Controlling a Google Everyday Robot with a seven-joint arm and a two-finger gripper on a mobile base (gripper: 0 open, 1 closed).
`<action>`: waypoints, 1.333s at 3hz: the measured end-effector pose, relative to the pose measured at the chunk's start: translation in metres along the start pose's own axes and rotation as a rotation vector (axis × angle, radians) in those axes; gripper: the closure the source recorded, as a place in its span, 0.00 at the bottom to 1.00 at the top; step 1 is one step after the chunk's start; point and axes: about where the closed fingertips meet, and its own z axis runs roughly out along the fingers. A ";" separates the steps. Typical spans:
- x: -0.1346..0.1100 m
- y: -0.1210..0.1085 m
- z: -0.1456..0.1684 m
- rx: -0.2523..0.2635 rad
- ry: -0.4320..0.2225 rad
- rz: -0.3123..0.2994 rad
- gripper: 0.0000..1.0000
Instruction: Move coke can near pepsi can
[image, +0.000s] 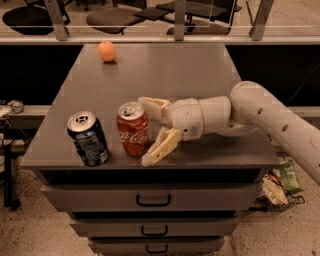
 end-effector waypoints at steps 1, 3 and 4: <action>0.000 0.000 0.000 0.000 -0.001 0.002 0.00; -0.082 -0.027 -0.079 0.130 0.184 -0.157 0.00; -0.114 -0.039 -0.105 0.190 0.176 -0.214 0.00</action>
Offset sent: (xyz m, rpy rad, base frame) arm 0.0483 -0.0937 0.1038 -0.1761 -0.2251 -0.1632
